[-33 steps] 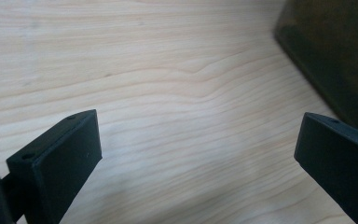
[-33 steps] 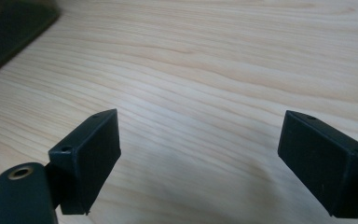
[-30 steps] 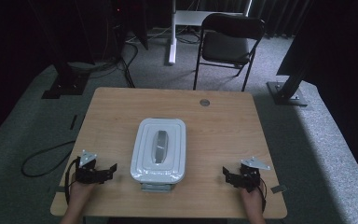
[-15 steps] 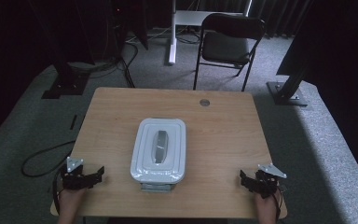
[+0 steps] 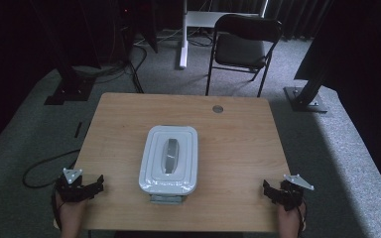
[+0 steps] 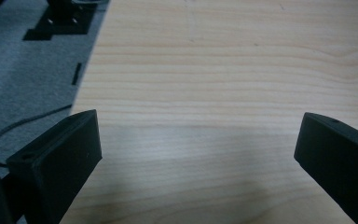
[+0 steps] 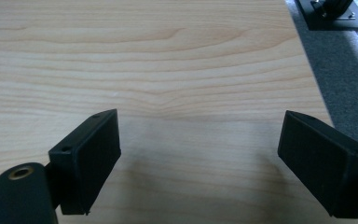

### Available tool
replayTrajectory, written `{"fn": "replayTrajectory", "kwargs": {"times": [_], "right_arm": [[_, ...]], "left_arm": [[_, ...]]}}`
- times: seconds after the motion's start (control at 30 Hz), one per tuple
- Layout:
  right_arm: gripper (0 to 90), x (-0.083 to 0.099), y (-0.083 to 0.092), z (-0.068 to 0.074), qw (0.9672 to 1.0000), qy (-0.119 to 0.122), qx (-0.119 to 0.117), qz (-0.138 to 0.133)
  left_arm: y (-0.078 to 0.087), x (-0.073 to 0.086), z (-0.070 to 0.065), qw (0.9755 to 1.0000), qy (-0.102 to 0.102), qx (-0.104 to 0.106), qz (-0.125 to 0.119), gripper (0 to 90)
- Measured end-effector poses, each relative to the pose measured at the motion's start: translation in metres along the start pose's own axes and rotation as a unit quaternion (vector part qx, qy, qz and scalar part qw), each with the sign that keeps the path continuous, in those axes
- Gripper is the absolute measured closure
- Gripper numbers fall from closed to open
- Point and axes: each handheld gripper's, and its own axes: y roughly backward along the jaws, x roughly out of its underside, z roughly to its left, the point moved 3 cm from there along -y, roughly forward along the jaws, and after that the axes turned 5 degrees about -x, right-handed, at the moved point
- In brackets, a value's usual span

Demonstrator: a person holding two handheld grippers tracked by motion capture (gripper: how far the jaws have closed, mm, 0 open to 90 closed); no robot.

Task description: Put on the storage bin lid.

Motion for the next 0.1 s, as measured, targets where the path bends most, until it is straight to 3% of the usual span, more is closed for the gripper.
{"fn": "replayTrajectory", "kwargs": {"times": [0.1], "right_arm": [[12.3, -0.0006, -0.0012, 0.0003, 1.0, 0.002, 0.0, 0.004]], "left_arm": [[-0.0017, 0.0007, 0.0014, 1.0, 0.002, -0.002, 0.003, 1.3]]}}
